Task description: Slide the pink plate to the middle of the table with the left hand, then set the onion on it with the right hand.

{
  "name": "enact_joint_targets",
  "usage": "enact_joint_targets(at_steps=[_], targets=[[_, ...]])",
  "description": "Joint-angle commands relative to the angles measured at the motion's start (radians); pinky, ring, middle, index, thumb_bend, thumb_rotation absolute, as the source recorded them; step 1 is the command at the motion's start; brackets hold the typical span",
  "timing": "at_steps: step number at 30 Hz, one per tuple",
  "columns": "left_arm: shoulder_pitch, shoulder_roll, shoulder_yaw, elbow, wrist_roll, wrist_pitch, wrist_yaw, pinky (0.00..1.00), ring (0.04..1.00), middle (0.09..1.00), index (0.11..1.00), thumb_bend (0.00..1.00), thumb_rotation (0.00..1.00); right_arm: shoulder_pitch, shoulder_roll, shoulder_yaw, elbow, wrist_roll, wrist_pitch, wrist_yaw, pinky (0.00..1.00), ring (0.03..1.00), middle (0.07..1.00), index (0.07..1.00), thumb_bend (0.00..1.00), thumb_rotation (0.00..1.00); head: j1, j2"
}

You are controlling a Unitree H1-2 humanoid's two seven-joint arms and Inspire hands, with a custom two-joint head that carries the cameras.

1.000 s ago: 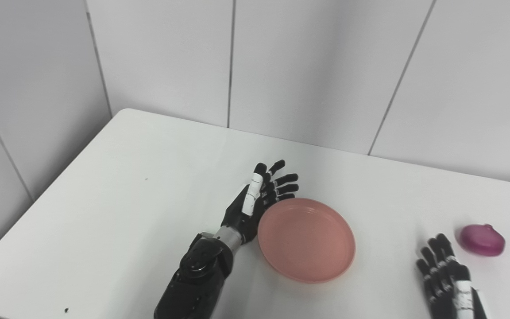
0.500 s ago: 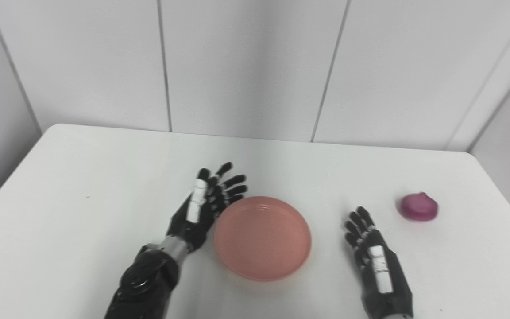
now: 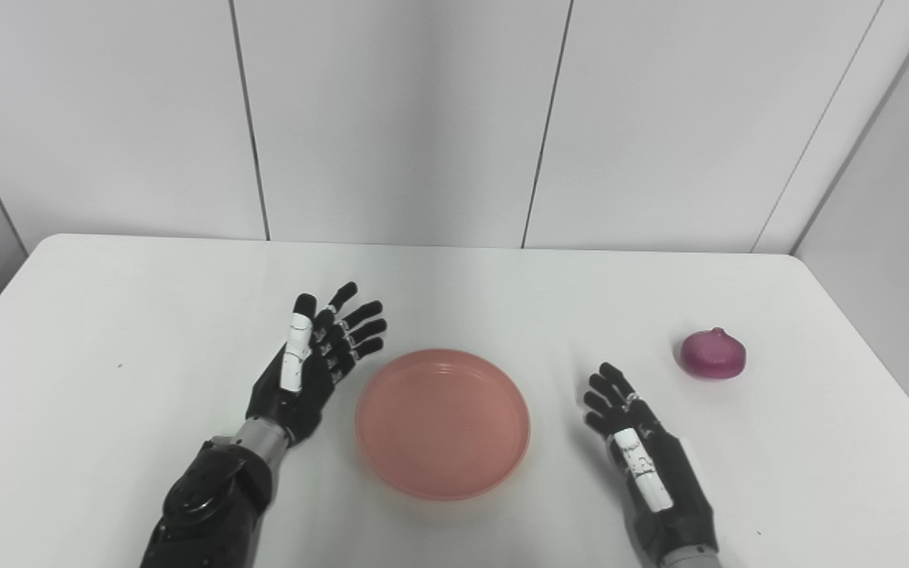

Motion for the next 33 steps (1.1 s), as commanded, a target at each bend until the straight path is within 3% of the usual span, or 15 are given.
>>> enact_joint_targets(at_steps=[1,5,8,12,16,20,31,33], targets=[[0.043,0.023,0.002,0.084,0.033,0.061,0.030,0.87,0.883,0.879,0.968,0.75,1.00,-0.063,-0.030,-0.021,-0.072,-0.017,0.012,-0.002,0.84,0.892,0.891,0.901,0.82,0.63,-0.002,-0.006],[0.036,0.026,0.004,0.096,0.032,0.058,0.028,0.88,0.886,0.889,0.984,0.74,1.00,-0.128,-0.106,-0.054,-0.121,-0.103,0.057,-0.007,0.82,0.877,0.883,0.893,0.81,0.58,-0.013,-0.015],[0.030,0.026,0.006,0.107,0.030,0.054,0.027,0.88,0.883,0.885,0.971,0.76,1.00,-0.177,-0.176,-0.079,-0.128,-0.175,0.085,-0.003,0.80,0.857,0.868,0.881,0.87,0.56,-0.029,-0.023],[0.025,0.025,0.006,0.122,0.033,0.038,0.023,0.87,0.884,0.883,0.972,0.75,1.00,-0.223,-0.270,-0.095,-0.113,-0.243,0.130,0.024,0.78,0.871,0.881,0.879,0.87,0.45,-0.046,-0.031],[0.019,0.023,0.005,0.146,0.032,0.019,0.021,0.84,0.865,0.870,0.959,0.77,0.99,-0.265,-0.369,-0.079,-0.093,-0.394,0.196,0.045,0.78,0.848,0.860,0.860,0.91,0.40,-0.060,-0.035],[0.017,0.025,0.005,0.171,0.029,0.004,0.014,0.84,0.856,0.862,0.950,0.79,0.97,-0.304,-0.444,-0.047,-0.065,-0.522,0.224,0.074,0.69,0.810,0.849,0.839,0.92,0.40,-0.077,-0.039],[0.022,0.038,0.005,0.264,0.034,-0.028,-0.007,0.88,0.881,0.880,0.946,0.78,0.95,-0.424,-0.561,0.061,0.089,-0.715,0.229,0.201,0.67,0.812,0.844,0.825,0.94,0.40,-0.125,-0.043],[0.019,0.036,0.006,0.294,0.035,-0.046,-0.012,0.83,0.850,0.852,0.936,0.78,0.94,-0.440,-0.576,0.082,0.120,-0.740,0.213,0.211,0.63,0.792,0.826,0.812,0.94,0.39,-0.131,-0.044]])
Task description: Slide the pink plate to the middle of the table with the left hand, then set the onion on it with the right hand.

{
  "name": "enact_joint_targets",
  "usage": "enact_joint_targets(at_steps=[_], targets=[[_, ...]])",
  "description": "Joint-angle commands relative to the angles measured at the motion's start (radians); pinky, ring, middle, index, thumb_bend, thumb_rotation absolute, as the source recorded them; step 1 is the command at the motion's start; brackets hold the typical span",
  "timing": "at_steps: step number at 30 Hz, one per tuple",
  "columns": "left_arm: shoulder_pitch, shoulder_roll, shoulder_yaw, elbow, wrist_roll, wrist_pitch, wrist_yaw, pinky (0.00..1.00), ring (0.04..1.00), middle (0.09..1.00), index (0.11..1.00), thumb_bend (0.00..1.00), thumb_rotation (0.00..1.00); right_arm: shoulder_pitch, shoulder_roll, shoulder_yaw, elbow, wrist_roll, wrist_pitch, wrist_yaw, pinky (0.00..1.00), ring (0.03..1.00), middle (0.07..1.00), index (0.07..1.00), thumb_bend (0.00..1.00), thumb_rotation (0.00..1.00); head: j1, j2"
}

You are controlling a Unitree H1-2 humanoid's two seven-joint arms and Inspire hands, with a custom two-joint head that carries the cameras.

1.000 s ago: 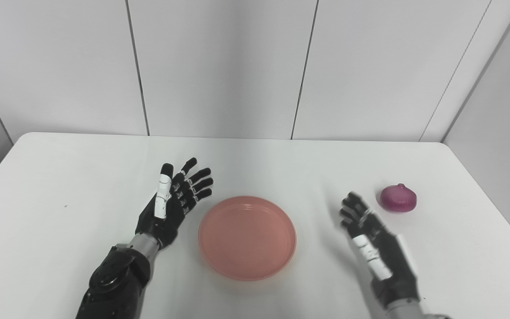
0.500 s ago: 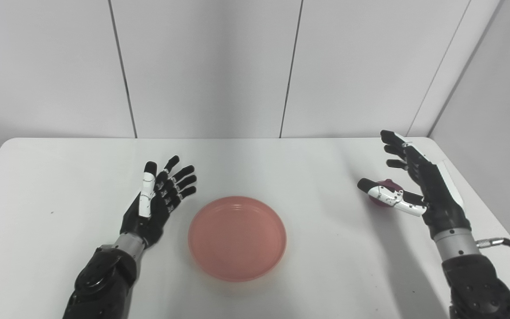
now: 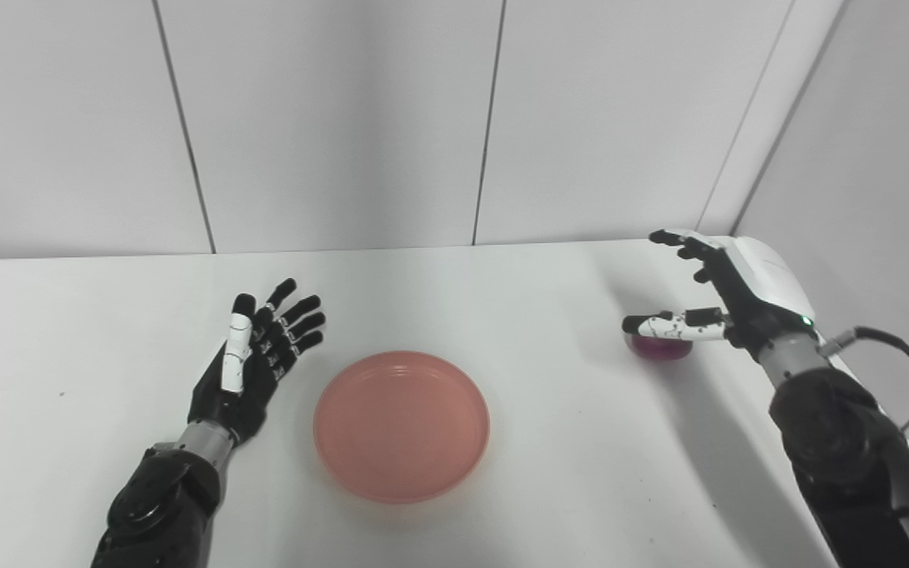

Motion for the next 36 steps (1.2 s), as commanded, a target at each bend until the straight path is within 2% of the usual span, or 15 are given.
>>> enact_joint_targets(at_steps=[1,7,11,15,24,36], targets=[[0.089,0.012,-0.005,0.137,0.035,0.071,0.023,0.83,0.843,0.847,0.932,0.78,0.94,-0.057,-0.045,0.009,0.007,-0.047,-0.026,0.005,0.63,0.792,0.821,0.807,0.94,0.37,-0.001,0.001],[0.083,0.002,-0.015,0.156,0.039,0.055,0.010,0.82,0.833,0.833,0.929,0.76,0.96,-0.098,-0.085,0.083,0.058,-0.141,-0.026,0.063,0.64,0.784,0.807,0.790,0.95,0.30,-0.006,0.000],[0.084,-0.003,-0.021,0.152,0.044,0.059,0.013,0.81,0.831,0.843,0.931,0.78,0.95,-0.137,-0.112,0.138,0.095,-0.202,-0.011,0.151,0.61,0.774,0.806,0.801,0.96,0.33,-0.006,-0.002],[0.087,-0.008,-0.023,0.143,0.045,0.069,0.020,0.81,0.836,0.842,0.927,0.79,0.94,-0.171,-0.125,0.168,0.131,-0.241,0.003,0.221,0.59,0.771,0.807,0.799,0.99,0.30,-0.006,-0.002],[0.086,-0.010,-0.023,0.156,0.043,0.060,0.017,0.82,0.837,0.847,0.939,0.78,0.95,-0.233,-0.121,0.178,0.218,-0.258,0.015,0.328,0.63,0.804,0.833,0.804,1.00,0.18,0.002,-0.008],[0.088,-0.009,-0.019,0.157,0.042,0.058,0.020,0.81,0.832,0.842,0.930,0.78,0.96,-0.255,-0.121,0.199,0.280,-0.256,0.003,0.356,0.64,0.814,0.839,0.808,1.00,0.15,0.007,-0.009]])
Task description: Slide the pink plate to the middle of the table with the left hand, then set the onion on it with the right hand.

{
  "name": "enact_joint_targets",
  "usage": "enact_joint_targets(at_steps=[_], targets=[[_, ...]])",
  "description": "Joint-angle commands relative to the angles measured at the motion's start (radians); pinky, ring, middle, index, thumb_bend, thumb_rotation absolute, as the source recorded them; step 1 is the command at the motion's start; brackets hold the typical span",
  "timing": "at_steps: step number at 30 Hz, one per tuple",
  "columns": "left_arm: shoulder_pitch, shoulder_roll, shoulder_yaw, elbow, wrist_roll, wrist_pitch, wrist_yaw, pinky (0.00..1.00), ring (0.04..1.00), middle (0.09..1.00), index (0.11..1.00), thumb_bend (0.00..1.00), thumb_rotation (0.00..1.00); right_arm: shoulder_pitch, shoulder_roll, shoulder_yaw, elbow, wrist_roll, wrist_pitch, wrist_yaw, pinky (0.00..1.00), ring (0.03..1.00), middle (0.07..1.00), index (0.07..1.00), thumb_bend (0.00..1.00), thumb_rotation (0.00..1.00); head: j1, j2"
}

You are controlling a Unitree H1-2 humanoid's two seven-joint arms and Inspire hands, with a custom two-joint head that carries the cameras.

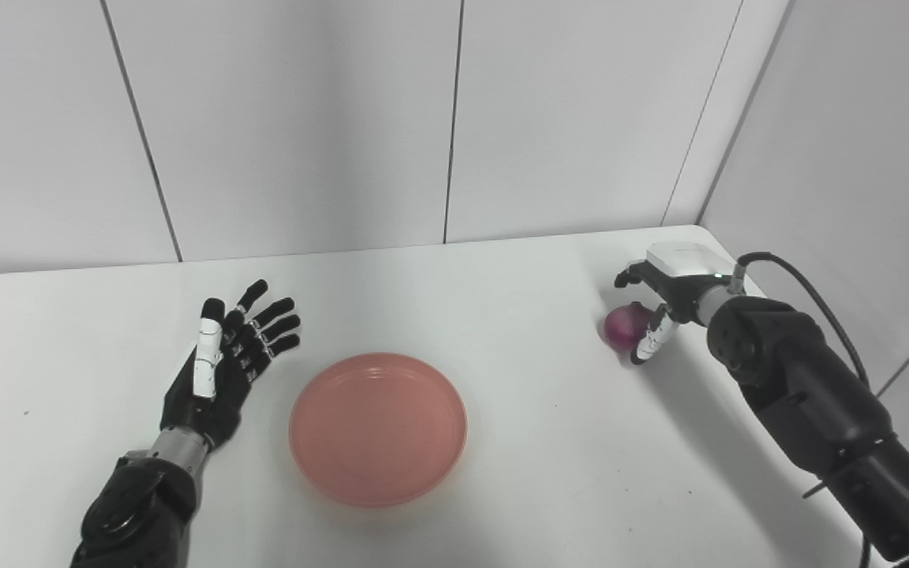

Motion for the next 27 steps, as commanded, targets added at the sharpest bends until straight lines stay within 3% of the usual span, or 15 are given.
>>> enact_joint_targets(at_steps=[1,15,27], targets=[[0.110,-0.004,-0.014,0.108,0.040,0.089,0.032,0.81,0.832,0.842,0.930,0.78,0.96,-0.055,-0.028,-0.016,-0.012,0.002,-0.001,-0.002,0.64,0.814,0.839,0.808,1.00,0.15,0.001,0.000],[0.108,-0.003,-0.016,0.114,0.045,0.084,0.033,0.81,0.830,0.842,0.928,0.79,0.96,-0.028,-0.001,-0.056,-0.007,0.116,0.010,-0.006,0.65,0.810,0.856,0.813,1.00,0.15,0.008,0.001],[0.110,-0.002,-0.018,0.112,0.051,0.084,0.038,0.80,0.830,0.843,0.928,0.80,0.94,-0.041,-0.010,-0.017,0.020,0.111,0.022,0.025,0.62,0.768,0.813,0.805,1.00,0.17,0.010,0.002]])
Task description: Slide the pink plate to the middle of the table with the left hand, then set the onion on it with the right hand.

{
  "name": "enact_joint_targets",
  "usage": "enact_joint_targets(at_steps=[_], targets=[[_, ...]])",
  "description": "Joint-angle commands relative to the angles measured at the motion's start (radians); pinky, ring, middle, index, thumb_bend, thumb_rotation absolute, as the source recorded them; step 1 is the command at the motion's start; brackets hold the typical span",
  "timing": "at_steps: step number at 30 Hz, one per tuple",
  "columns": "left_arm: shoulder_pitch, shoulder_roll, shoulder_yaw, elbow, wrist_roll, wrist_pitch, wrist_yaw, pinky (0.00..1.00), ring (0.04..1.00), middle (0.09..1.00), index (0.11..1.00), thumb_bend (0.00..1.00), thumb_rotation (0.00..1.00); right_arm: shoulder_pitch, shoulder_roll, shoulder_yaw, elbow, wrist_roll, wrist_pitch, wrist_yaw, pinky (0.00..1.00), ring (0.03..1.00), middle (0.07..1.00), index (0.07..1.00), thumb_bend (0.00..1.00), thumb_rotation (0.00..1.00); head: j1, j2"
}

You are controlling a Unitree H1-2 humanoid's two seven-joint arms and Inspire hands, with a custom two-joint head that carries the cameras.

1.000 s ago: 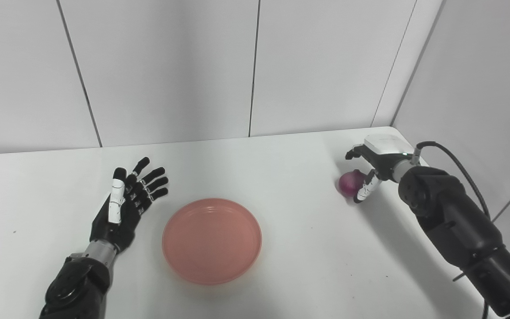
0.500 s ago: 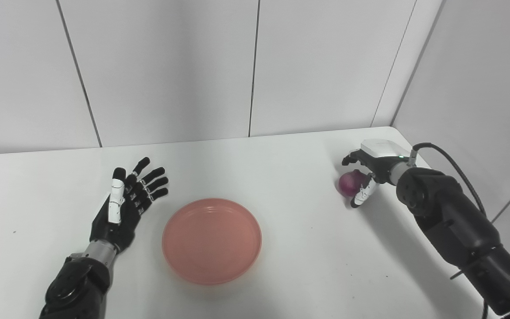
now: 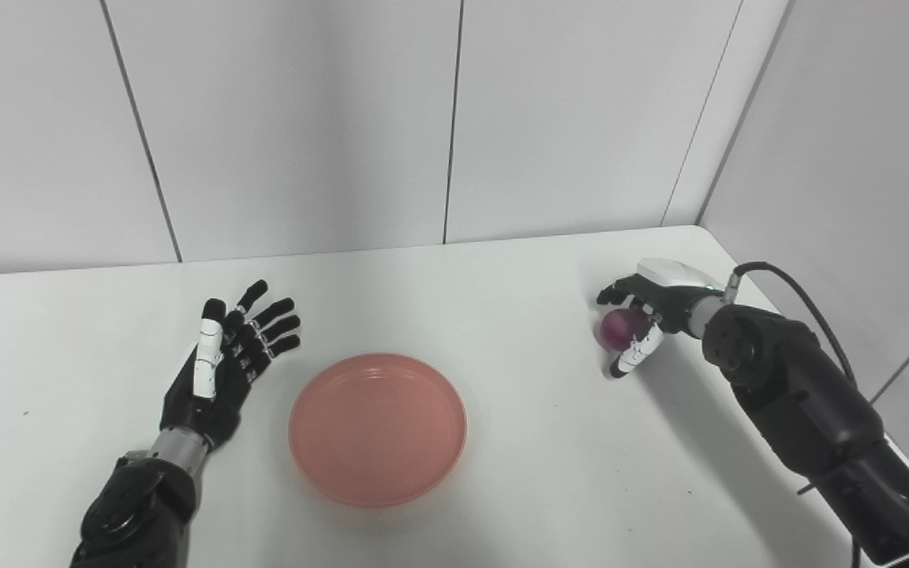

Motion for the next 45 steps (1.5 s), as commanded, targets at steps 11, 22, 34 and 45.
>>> enact_joint_targets(at_steps=[11,22,34,45], targets=[[0.113,0.000,-0.016,0.108,0.048,0.089,0.036,0.80,0.823,0.841,0.928,0.79,0.95,-0.060,-0.058,0.036,0.006,-0.049,0.031,0.060,0.62,0.775,0.820,0.800,1.00,0.17,0.000,0.006],[0.110,0.002,-0.016,0.113,0.047,0.086,0.031,0.80,0.829,0.849,0.930,0.78,0.95,-0.064,-0.054,0.036,0.009,-0.059,0.036,0.077,0.63,0.762,0.809,0.799,0.97,0.18,-0.002,0.005],[0.111,0.006,-0.020,0.111,0.048,0.088,0.028,0.80,0.832,0.854,0.936,0.79,0.95,-0.035,-0.038,-0.002,-0.011,-0.021,-0.004,0.006,0.57,0.647,0.721,0.775,0.91,0.21,-0.001,0.005],[0.112,0.004,-0.020,0.113,0.048,0.087,0.029,0.79,0.816,0.845,0.928,0.79,0.94,-0.005,-0.022,-0.015,0.012,0.002,-0.064,-0.141,0.51,0.590,0.658,0.718,0.88,0.16,0.000,0.005]])
